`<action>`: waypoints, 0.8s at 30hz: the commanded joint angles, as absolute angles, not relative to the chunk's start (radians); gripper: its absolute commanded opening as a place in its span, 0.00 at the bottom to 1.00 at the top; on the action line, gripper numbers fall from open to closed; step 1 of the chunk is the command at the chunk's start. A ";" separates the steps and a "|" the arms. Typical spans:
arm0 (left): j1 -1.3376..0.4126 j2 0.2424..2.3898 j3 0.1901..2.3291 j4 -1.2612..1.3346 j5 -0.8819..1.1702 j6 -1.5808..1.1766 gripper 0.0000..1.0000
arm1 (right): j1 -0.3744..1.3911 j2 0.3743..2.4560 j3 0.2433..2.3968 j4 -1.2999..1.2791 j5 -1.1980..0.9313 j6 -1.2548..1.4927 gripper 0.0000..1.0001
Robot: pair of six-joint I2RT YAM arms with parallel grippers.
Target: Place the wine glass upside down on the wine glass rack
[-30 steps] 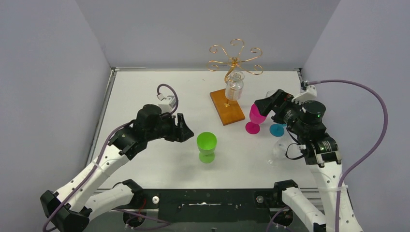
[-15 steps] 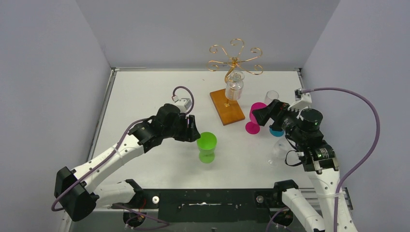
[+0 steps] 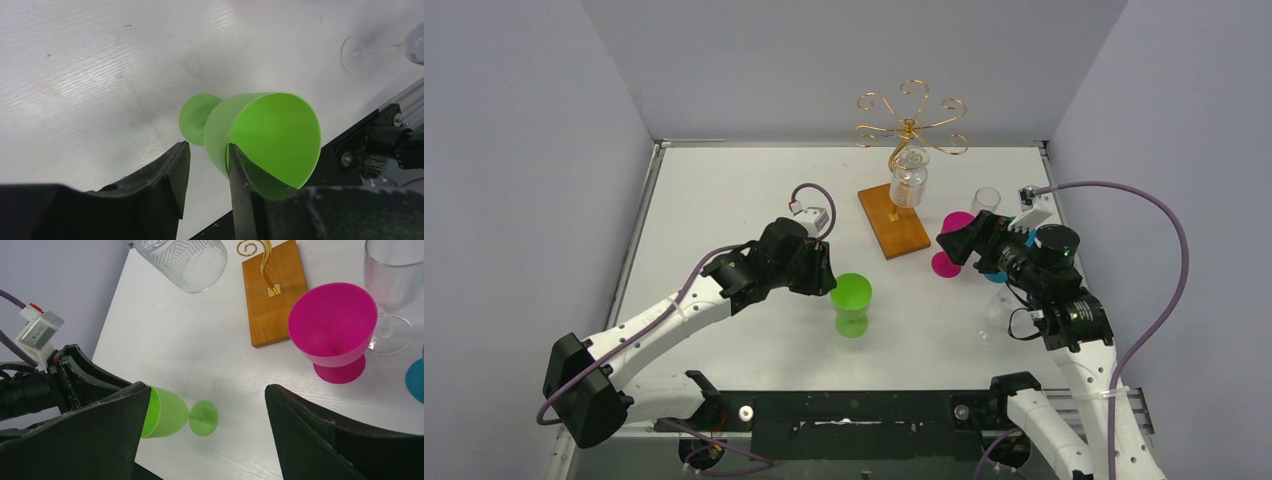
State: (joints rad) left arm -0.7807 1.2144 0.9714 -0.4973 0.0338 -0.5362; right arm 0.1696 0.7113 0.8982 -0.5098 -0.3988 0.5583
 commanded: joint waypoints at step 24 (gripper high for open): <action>-0.780 1.126 1.007 -0.546 0.011 -0.535 0.00 | 0.378 0.668 0.925 -0.376 -0.421 0.342 0.79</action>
